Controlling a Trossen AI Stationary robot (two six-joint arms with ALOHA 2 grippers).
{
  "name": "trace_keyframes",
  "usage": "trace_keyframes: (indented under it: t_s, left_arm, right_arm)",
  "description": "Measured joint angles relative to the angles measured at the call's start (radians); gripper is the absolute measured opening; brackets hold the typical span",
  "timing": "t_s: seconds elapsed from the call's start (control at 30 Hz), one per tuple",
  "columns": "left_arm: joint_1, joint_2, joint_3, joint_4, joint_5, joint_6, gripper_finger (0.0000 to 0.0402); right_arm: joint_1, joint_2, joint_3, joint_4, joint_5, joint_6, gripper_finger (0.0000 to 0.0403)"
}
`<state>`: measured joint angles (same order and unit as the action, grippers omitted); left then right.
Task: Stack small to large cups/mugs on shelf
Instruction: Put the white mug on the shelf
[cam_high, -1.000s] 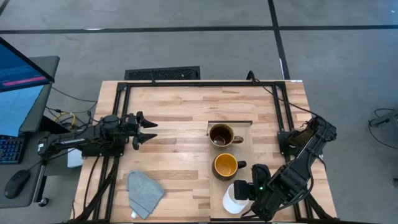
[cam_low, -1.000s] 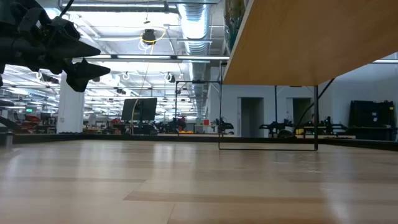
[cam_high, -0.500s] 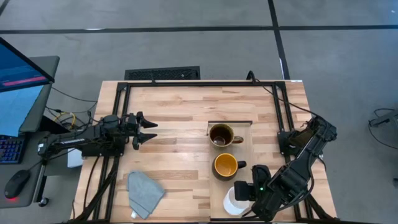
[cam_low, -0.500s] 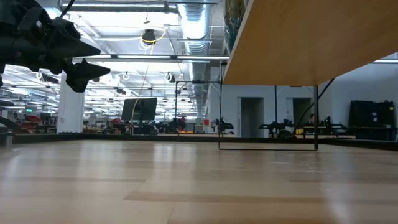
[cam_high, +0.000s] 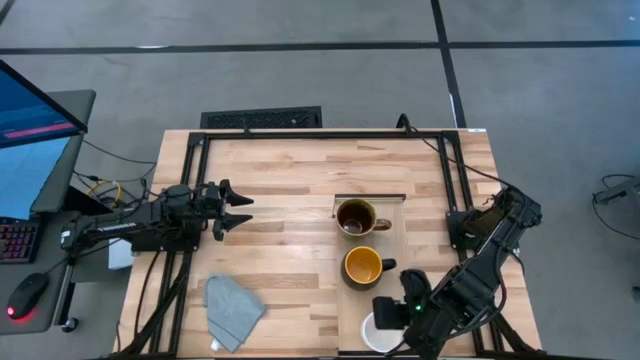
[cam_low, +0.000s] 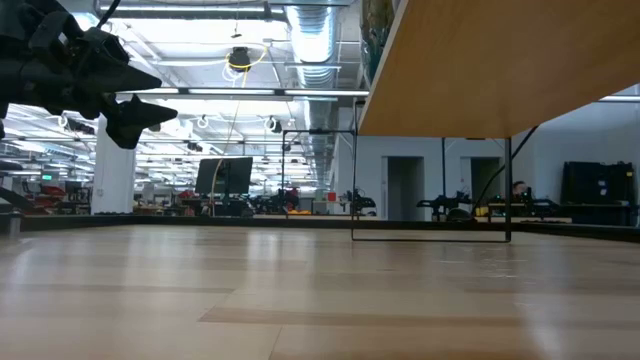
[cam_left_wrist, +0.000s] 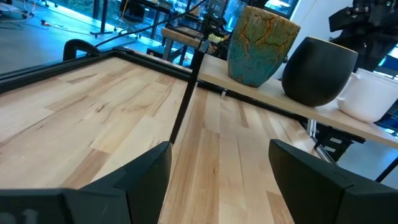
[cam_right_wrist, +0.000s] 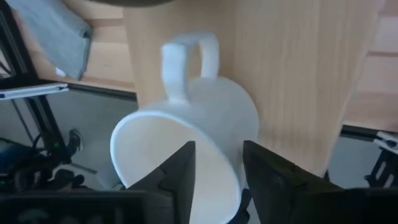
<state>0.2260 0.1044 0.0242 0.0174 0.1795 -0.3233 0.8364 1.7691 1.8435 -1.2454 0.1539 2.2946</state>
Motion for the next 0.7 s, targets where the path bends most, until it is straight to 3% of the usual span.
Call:
trace_keyframes:
  t_s: [0.7]
  left_arm:
    - [0.000,0.000,0.000,0.000,0.001,-0.038,0.0261]
  right_arm:
    - [-0.007,0.000,0.000,0.100,0.004,0.000,0.0155]
